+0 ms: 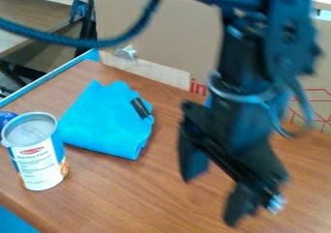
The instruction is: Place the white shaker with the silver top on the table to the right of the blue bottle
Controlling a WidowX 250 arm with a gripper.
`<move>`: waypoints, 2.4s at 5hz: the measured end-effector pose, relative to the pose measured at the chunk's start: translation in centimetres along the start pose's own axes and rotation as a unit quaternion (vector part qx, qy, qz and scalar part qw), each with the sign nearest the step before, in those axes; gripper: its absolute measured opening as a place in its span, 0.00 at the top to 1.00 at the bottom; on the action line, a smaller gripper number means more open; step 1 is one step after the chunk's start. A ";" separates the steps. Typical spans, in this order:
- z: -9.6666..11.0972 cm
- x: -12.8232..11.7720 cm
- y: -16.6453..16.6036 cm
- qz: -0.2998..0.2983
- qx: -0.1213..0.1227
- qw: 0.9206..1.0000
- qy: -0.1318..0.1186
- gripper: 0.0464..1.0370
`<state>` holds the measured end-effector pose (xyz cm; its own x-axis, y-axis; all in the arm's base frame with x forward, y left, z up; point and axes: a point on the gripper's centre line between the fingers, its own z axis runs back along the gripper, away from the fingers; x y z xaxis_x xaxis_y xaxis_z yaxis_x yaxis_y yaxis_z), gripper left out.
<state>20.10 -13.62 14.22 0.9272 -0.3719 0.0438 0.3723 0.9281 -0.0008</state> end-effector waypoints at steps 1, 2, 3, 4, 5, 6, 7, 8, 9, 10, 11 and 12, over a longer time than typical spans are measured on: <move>-1.0 0.6 -3.5 -0.015 -0.023 1.000 0.002 0.04; -1.5 1.7 -5.2 -0.025 -0.029 0.999 0.002 0.04; -2.2 2.5 -6.2 -0.050 -0.013 0.999 0.015 0.04; -3.6 3.0 -6.3 -0.056 0.007 0.998 0.042 0.04; -4.6 3.4 -6.6 -0.064 0.011 0.996 0.057 0.04; -5.9 3.3 -6.9 -0.064 0.004 0.995 0.078 0.04; -6.6 3.3 -6.9 -0.061 -0.007 0.994 0.092 0.04; -7.7 3.8 -7.0 -0.061 -0.007 0.993 0.098 0.08; -7.6 4.1 -6.7 -0.046 0.008 0.995 0.089 0.36; -6.9 4.5 -6.7 -0.030 -0.003 0.997 0.076 0.45; -4.2 5.6 -5.1 0.000 -0.005 0.999 0.044 0.45; -2.9 7.5 -3.0 0.028 -0.010 0.999 0.021 0.45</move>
<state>26.02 -19.21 11.65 0.9473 -0.3205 0.0014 0.3204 0.9470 -0.0218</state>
